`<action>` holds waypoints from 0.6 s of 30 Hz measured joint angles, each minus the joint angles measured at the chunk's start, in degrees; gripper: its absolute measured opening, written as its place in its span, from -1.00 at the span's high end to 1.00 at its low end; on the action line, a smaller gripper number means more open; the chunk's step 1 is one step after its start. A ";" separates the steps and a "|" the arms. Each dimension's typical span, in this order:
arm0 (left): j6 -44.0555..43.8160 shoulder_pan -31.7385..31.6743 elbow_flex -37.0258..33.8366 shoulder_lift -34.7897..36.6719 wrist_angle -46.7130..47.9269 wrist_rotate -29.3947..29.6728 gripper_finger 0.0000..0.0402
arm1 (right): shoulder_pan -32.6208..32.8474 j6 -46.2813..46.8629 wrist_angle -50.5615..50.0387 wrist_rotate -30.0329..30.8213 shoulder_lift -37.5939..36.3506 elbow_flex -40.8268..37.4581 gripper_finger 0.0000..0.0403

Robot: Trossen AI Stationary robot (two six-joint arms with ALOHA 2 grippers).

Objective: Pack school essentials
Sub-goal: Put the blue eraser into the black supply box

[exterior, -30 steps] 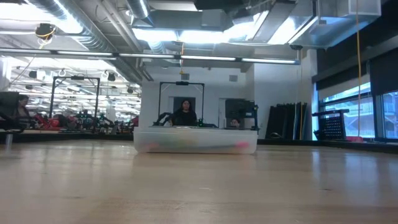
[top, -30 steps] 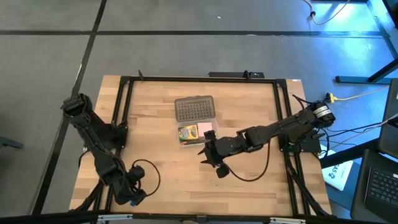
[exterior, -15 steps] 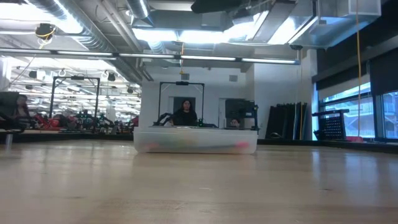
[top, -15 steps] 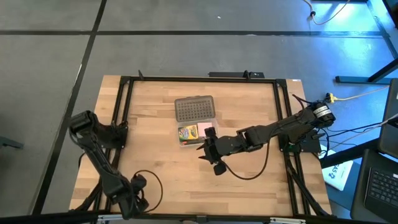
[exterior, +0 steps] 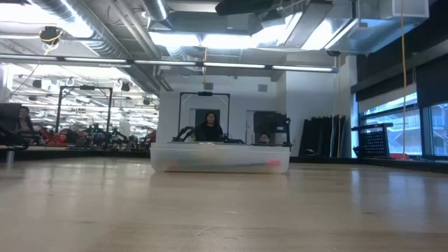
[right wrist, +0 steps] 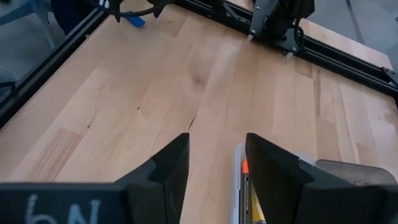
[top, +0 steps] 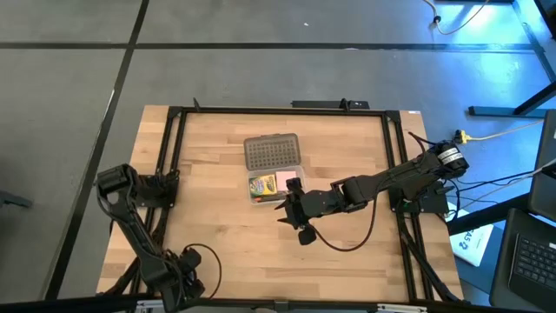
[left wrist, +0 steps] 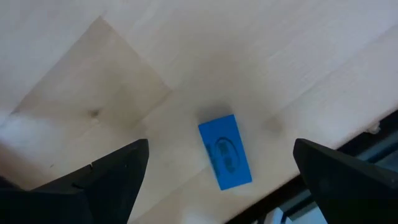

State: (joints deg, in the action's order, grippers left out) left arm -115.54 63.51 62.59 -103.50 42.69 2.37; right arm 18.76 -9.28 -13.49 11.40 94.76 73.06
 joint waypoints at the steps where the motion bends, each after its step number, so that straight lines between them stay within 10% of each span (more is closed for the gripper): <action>1: 0.08 0.00 0.00 -0.49 -0.47 -0.04 -0.97 | 0.00 0.00 0.01 0.00 0.00 0.00 0.21; 18: 0.52 -0.04 0.07 -1.18 -1.17 -0.20 -0.97 | 0.00 0.02 -0.11 -0.02 0.00 0.00 0.21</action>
State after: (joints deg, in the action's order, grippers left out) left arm -115.02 63.46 62.65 -104.68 41.52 2.17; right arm 18.76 -9.26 -13.61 11.38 94.76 73.06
